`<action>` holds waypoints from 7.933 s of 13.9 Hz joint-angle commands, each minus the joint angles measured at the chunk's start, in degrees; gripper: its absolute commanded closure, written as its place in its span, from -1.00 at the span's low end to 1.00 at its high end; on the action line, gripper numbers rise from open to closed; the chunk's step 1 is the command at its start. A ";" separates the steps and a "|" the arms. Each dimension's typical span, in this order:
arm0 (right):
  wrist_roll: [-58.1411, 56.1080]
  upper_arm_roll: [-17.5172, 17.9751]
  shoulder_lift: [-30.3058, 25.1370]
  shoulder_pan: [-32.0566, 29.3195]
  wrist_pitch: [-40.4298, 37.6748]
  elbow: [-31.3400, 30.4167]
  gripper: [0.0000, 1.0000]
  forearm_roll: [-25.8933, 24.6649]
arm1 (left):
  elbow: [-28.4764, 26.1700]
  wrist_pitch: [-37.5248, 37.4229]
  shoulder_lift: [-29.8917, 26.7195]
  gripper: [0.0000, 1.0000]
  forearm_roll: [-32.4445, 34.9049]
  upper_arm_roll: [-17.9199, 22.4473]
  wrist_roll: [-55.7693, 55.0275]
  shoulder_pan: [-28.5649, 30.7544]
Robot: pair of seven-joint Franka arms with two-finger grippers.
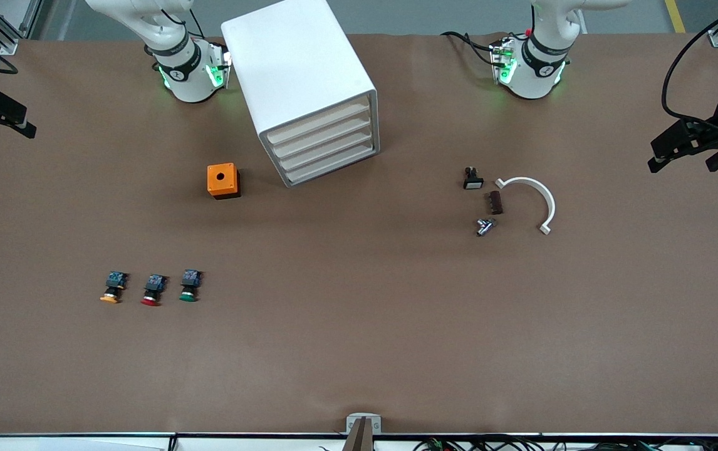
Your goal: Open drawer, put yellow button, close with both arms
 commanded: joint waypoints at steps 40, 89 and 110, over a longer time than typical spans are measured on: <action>0.43 0.03 -0.01 -0.42 -0.42 0.92 -1.00 -0.04 | 18.13 -16.74 49.46 -0.60 -50.88 -17.20 -127.54 -15.76; -0.97 0.30 42.63 -6.84 62.08 -15.68 1.00 2.16 | 12.77 -14.11 52.55 -0.11 -53.78 -17.57 -130.19 -10.23; 83.01 0.82 11.33 41.12 27.25 -14.19 1.00 8.58 | 18.13 1.35 33.84 -0.99 -11.45 -13.96 -63.65 -13.90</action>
